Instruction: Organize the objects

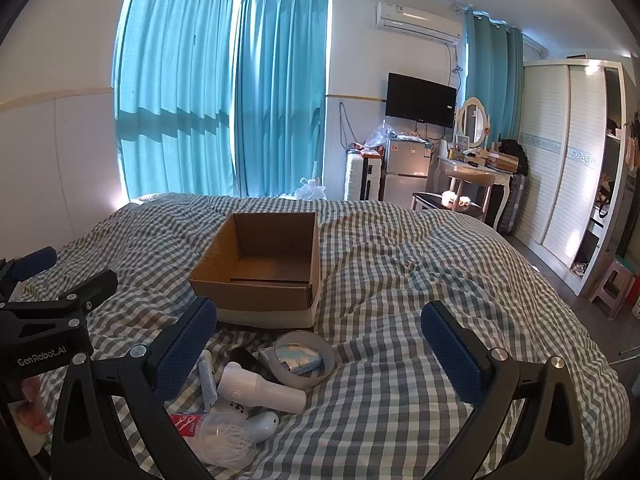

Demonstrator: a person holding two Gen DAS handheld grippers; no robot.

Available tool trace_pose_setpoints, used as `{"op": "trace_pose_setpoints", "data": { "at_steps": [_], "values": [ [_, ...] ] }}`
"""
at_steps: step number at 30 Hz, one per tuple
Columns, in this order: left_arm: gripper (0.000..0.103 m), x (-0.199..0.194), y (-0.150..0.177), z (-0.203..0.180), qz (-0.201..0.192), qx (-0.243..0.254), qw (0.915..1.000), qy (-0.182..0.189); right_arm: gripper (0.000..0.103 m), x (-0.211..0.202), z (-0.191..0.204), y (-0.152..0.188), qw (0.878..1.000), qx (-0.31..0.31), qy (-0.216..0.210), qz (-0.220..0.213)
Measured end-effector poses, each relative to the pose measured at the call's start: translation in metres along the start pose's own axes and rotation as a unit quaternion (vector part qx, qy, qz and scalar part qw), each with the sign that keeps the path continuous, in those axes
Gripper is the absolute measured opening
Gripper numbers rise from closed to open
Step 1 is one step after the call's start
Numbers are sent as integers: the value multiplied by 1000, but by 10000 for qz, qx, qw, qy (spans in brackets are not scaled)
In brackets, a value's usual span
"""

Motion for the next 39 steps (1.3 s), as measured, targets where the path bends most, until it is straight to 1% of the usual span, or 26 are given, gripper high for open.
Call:
{"op": "trace_pose_setpoints", "data": {
  "at_steps": [33,39],
  "values": [
    [103,6,9,4,204,-94,9997,28,103,-4,4,-1,10000,-93,20,-9],
    [103,4,9,3,198,-130,9997,109,103,-5,6,0,9999,-108,20,-25]
  ]
}}
Point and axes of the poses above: each gripper's, at about its wrist camera, not at the fingertips, and x roughly the way its jaws point, z to its left, y to its underside, the point moved 10 cm from there along x, roughly the way its jaws point, and after that the axes turned 2 degrees about -x, right-handed, at the moved point
